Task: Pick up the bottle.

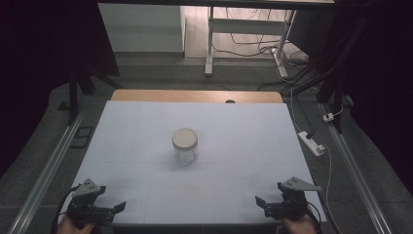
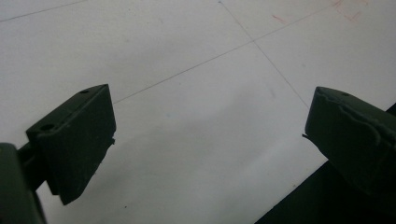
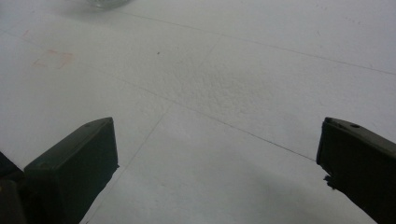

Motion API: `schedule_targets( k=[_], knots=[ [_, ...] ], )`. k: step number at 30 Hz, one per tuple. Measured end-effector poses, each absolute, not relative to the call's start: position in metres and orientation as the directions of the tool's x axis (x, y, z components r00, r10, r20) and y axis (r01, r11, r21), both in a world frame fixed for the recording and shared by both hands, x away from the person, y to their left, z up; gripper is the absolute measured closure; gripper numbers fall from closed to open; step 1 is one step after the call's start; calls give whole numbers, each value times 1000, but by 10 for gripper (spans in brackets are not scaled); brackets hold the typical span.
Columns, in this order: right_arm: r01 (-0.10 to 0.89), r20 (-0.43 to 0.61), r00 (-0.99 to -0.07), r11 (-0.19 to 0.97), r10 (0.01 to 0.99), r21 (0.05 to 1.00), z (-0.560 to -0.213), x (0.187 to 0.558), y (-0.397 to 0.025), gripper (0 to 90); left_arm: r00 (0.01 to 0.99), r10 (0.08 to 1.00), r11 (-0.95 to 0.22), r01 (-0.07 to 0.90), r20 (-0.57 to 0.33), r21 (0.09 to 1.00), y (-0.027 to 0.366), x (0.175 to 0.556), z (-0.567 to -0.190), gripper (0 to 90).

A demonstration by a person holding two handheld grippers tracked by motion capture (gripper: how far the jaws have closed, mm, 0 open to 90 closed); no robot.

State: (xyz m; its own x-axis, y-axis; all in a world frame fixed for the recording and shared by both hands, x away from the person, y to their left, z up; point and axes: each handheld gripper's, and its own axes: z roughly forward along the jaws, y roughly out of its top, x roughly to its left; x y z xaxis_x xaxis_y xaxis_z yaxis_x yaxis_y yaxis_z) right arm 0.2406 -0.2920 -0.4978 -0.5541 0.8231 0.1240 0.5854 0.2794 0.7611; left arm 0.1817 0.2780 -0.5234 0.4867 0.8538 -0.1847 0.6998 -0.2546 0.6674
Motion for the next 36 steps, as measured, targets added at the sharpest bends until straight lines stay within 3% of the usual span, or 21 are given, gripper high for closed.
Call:
schedule_targets(
  k=[8, 36],
  knots=[
    [603, 167, -567, 268, 807, 751, -499, 243, -294, 0, 498, 847, -262, 695, -185, 669, 278, 182, -523, 29],
    [583, 136, -572, 285, 809, 761, -498, 241, -292, 0, 536, 832, -302, 655, -144, 693, 271, 183, -518, 0]
  ],
)
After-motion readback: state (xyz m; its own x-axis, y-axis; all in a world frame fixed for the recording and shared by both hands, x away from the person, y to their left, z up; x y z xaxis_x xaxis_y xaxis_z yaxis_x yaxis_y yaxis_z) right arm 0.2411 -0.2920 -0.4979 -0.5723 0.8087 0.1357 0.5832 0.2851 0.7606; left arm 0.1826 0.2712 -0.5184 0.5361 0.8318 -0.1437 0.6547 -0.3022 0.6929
